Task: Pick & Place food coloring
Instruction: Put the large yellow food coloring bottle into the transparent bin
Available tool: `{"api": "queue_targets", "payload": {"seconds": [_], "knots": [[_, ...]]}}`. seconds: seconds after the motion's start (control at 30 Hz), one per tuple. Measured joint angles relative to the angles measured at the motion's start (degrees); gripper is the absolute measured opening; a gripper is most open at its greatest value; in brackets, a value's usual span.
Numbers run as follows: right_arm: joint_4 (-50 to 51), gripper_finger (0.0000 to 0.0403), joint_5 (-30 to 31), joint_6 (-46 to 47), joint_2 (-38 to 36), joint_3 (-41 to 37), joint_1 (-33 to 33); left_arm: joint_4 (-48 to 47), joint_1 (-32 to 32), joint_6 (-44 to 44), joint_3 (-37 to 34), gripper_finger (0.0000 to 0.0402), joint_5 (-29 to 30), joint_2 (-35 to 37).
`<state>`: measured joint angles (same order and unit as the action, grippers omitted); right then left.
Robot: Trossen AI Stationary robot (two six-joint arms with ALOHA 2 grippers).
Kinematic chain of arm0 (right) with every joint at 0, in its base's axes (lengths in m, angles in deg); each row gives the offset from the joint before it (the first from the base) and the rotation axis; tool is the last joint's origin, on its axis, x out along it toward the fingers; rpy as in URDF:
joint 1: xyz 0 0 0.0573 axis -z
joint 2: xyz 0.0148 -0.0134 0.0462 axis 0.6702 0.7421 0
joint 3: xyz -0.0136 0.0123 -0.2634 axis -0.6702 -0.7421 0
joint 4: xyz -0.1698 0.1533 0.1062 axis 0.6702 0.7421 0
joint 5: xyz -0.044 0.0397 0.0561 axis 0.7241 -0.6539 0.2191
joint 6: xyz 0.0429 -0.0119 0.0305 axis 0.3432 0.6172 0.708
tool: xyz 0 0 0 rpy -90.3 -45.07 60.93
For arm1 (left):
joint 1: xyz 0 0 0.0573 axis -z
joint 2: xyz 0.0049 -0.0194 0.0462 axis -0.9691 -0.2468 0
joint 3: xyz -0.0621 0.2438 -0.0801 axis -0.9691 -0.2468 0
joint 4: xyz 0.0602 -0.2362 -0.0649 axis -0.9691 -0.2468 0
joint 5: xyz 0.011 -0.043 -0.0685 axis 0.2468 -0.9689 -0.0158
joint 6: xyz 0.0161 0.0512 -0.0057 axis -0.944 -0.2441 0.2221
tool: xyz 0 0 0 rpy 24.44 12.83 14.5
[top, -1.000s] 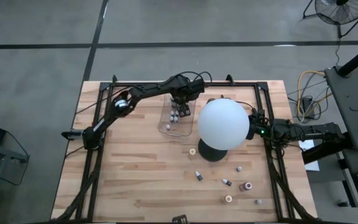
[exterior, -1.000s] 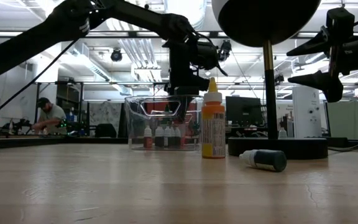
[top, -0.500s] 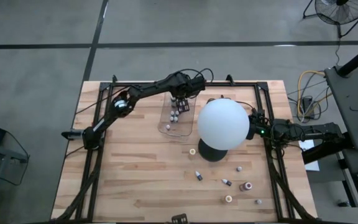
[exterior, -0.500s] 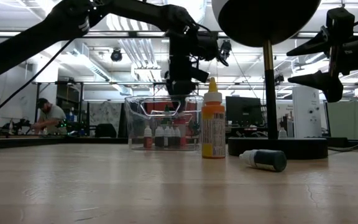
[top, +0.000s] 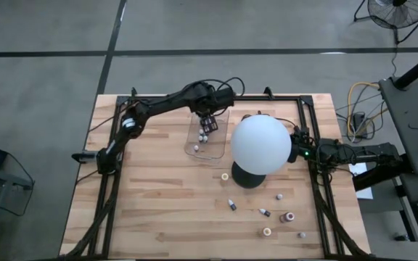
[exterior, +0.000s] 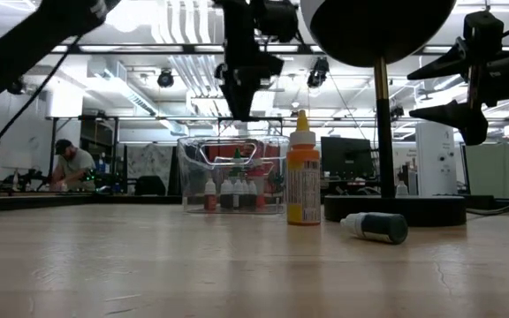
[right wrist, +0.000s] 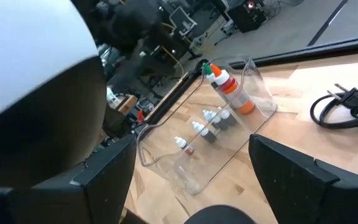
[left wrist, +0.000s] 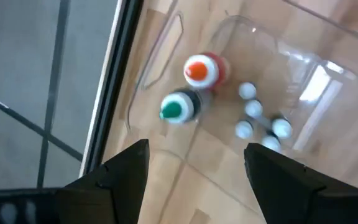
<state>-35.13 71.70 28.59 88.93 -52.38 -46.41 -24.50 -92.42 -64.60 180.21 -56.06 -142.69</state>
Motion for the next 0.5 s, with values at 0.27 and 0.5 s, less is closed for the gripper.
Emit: {"api": "queue_targets", "payload": {"seconds": [0.27, 0.5], "knots": [[0.08, 0.0302, 0.09, -0.01, 0.53, -0.01, -0.03, 11.49, 3.79, 1.74, -15.19, 0.0234, -4.51, 12.12], [0.05, 0.0302, 0.18, 0.0, 0.75, 0.0, -0.01, 28.74, 6.67, 7.12, -41.2, 0.0234, -6.81, 27.71]]}}
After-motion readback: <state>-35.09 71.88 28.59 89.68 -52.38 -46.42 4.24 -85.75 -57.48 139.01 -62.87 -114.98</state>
